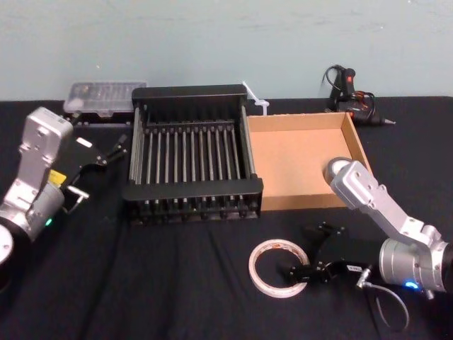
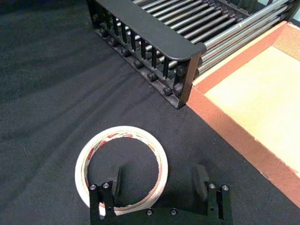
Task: Pick up the white tape and place it into the black box , Pick up the silver tape and place it into the brown box.
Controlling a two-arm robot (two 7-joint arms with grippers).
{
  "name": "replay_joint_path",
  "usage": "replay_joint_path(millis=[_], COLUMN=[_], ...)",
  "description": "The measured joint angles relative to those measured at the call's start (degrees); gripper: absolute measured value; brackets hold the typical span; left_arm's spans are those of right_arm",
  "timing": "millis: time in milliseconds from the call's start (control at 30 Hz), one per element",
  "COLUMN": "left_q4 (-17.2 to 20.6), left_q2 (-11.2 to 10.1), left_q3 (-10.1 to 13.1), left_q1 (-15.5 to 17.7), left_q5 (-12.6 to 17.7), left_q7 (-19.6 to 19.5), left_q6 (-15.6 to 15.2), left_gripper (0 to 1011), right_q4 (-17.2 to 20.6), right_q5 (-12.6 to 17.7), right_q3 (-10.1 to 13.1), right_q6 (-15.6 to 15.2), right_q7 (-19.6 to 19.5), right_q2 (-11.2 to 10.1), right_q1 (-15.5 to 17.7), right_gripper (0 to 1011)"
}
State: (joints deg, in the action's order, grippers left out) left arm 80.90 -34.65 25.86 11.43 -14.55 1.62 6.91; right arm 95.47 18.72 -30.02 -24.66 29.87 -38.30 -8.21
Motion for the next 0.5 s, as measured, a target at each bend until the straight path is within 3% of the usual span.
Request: replay_joint_path(millis=[500], left_q4=[0.0], left_q2=[0.0], left_q3=[0.0], left_q1=[0.0], left_q5=[0.0], left_q7=[0.0], left_q6=[0.0], left_gripper=[1001], right_q4=[-0.7], right_q5=[-0.4], right_q3=[-0.3], right_q6=[-0.3], right_q7=[0.4], right_q2=[0.4], right_q1=[-0.4], right_gripper=[1002])
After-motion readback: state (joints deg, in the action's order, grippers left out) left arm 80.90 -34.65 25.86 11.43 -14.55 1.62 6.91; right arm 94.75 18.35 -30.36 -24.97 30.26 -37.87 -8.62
